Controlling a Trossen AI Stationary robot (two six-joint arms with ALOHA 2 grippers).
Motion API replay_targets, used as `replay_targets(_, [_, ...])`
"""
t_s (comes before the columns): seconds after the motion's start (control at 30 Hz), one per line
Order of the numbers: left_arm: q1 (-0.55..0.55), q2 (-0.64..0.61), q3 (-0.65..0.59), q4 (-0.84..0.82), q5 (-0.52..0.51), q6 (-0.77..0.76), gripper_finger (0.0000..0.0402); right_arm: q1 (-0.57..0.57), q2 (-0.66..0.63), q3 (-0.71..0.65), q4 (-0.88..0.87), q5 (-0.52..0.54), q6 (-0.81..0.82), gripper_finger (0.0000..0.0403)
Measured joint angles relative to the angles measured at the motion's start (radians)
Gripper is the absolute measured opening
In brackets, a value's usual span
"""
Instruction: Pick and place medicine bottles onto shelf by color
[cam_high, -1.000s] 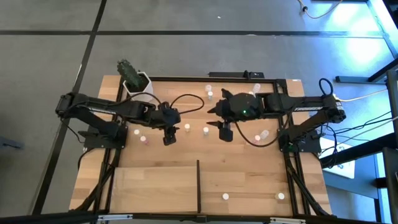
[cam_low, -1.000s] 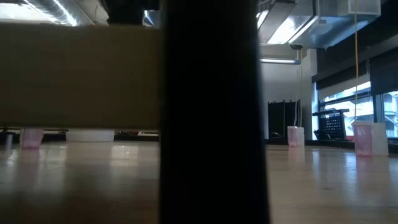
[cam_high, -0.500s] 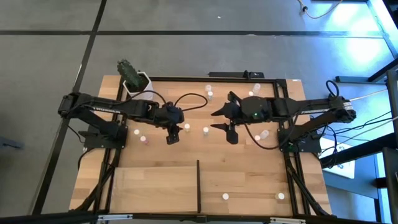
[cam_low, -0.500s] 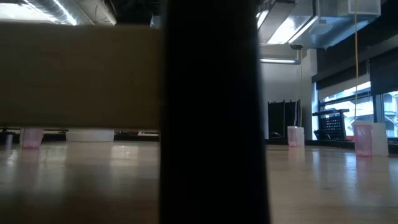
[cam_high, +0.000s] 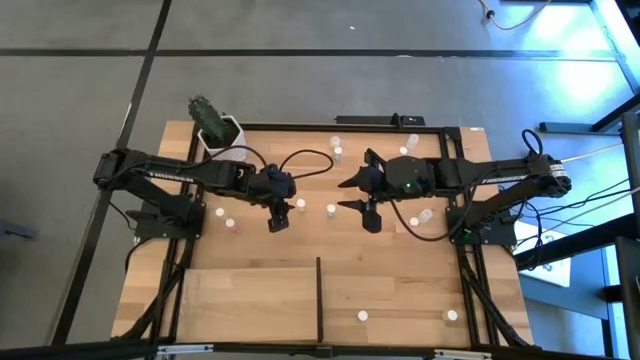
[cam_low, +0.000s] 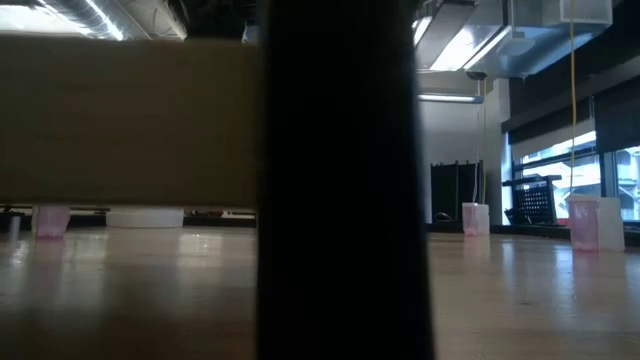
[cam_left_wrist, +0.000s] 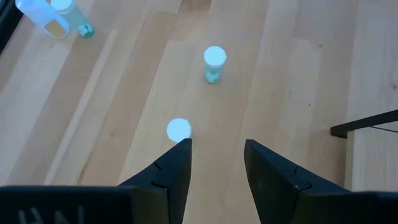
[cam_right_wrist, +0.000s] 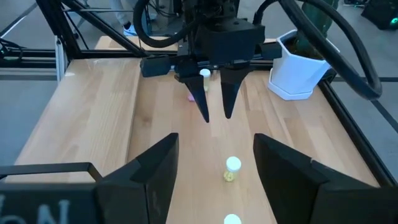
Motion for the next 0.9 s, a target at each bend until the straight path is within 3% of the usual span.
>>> replay_targets(0.43, [-0.002, 0.017, -0.001, 0.007, 0.002, -0.042, 0.0147, 0.000, 0.000, 0.000, -0.001, 0.000, 0.001, 0.0210])
replay_targets(0.77, [0.010, 0.056, -0.001, 0.022, 0.000, -0.041, 0.0236, 0.000, 0.001, 0.000, 0.001, 0.000, 0.001, 0.0210])
replay_targets(0.9, [0.026, 0.071, -0.001, 0.026, 0.000, -0.008, 0.0254, 0.000, 0.001, 0.000, 0.008, 0.000, 0.001, 0.0210])
